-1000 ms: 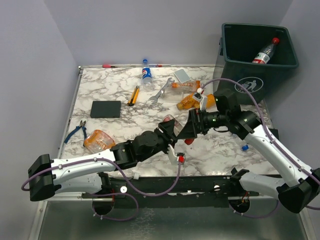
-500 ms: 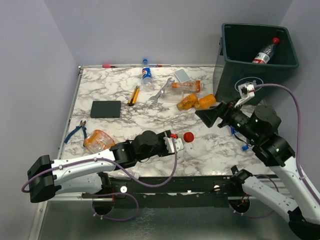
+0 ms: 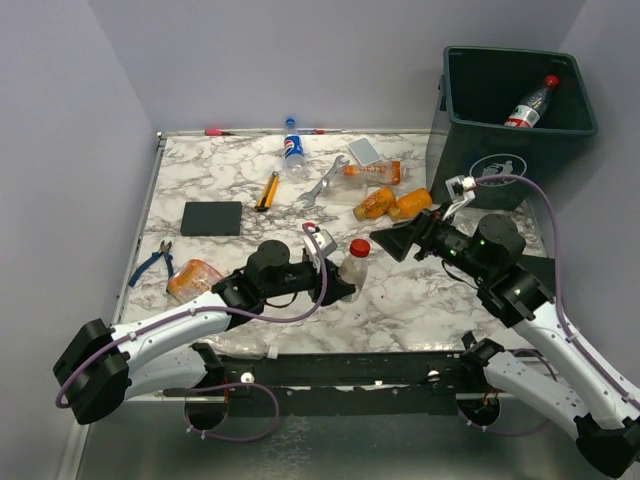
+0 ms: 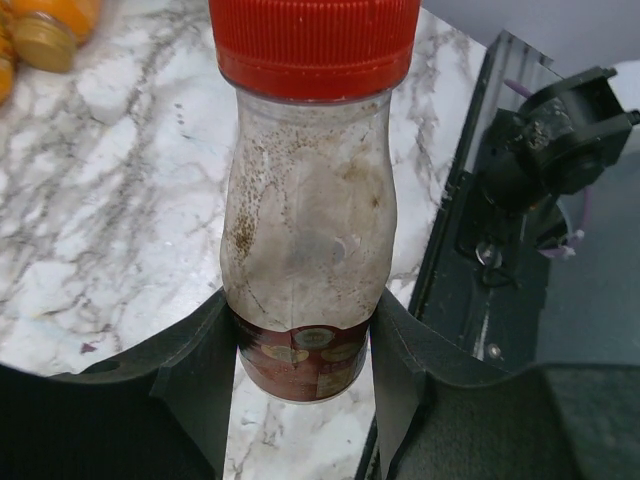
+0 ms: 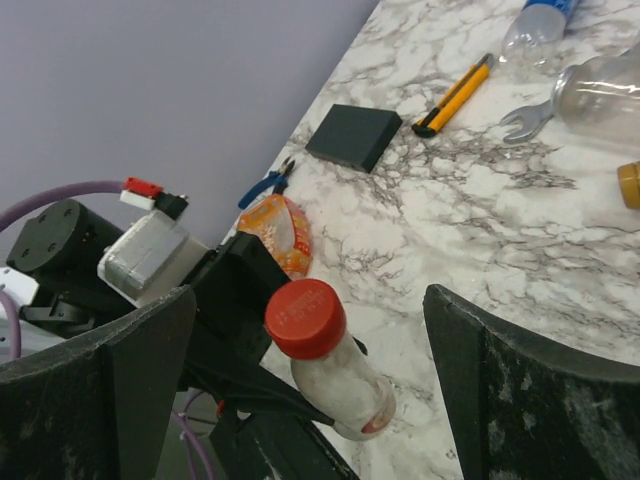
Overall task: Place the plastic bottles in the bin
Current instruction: Place the plastic bottle in the trash bin.
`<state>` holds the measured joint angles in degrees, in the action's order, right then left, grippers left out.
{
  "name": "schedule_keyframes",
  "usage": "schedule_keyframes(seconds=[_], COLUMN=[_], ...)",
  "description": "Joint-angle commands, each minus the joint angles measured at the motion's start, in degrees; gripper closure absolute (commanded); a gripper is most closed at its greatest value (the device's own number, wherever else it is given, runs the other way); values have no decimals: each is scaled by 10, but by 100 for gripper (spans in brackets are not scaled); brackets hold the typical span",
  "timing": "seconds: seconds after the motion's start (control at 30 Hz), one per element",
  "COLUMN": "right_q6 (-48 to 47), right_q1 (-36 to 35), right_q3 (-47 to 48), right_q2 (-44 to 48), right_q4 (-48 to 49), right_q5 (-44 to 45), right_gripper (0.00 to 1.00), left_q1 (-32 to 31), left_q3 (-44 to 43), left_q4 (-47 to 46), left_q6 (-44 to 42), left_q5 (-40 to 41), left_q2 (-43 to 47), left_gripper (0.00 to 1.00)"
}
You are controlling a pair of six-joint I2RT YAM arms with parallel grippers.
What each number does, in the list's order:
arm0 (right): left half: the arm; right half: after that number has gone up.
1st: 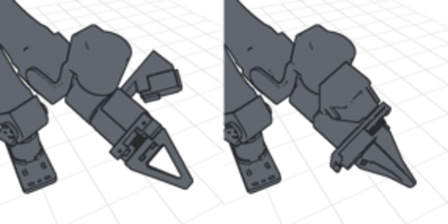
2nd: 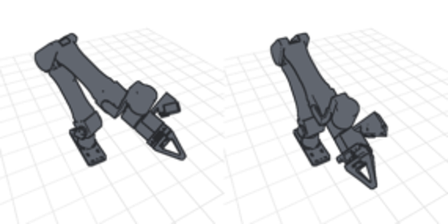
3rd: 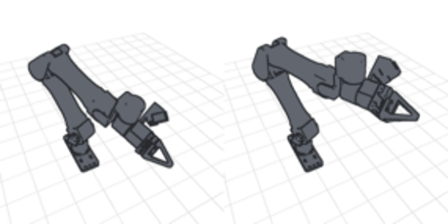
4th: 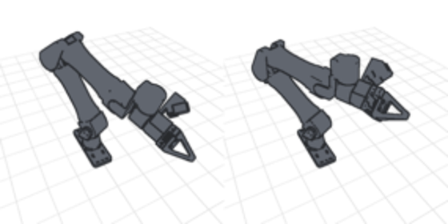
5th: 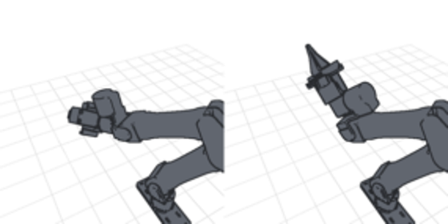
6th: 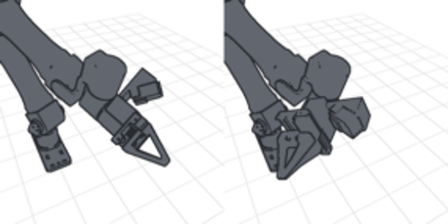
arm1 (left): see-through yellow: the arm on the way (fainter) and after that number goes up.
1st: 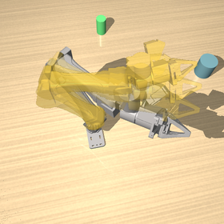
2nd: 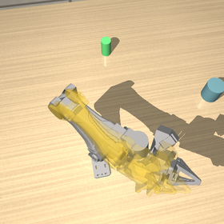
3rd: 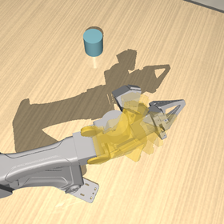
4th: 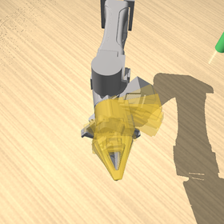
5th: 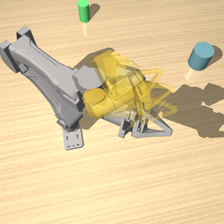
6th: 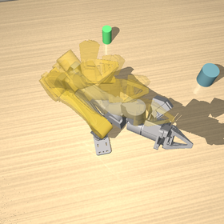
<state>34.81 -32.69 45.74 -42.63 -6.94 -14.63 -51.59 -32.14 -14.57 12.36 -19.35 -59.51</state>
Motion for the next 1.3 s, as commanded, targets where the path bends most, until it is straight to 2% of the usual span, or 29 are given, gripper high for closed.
schedule_keyframes(seconds=[0.0,0.23,0.47,0.6,0.77,0.8,0.87,0.9,0.97,1.03,1.07,1.17,1.27], right_q6=[16,-6,-32,-27,-20,-19,-19,-19,-24,-36,-48,-100,-166], right_q1=[-15,-54,-90,-92,-94,-94,-94,-93,-93,-94,-94,-93,-94], right_q3=[0,10,21,10,5,5,5,6,12,32,48,155,302], right_q2=[-30,-78,-114,-112,-117,-119,-123,-122,-117,-107,-101,-91,-117], right_q4=[49,32,-22,-14,-2,0,1,2,-1,-20,-33,-97,-173], right_q5=[-51,-30,17,13,14,13,11,10,15,33,45,126,248], right_gripper=[0,1,10,27,59,64,74,81,97,100,100,100,100], left_q1=[7,8,8,8,8,8,7,7,7,8,7,8,7], left_q3=[-17,-12,-13,-12,-14,-13,-13,-11,-9,-4,-1,10,33], left_q4=[-38,-37,-28,-30,-30,-29,-28,-27,-30,-32,-33,-35,-51], left_q6=[60,61,54,50,49,49,50,50,47,42,41,29,24], left_q5=[-91,-80,-66,-61,-60,-58,-46,-41,-33,-12,8,83,157], left_q2=[-30,-19,-15,-11,-14,-14,-11,-9,-2,14,21,66,107], left_gripper=[89,89,89,89,87,83,71,60,31,8,2,1,1])
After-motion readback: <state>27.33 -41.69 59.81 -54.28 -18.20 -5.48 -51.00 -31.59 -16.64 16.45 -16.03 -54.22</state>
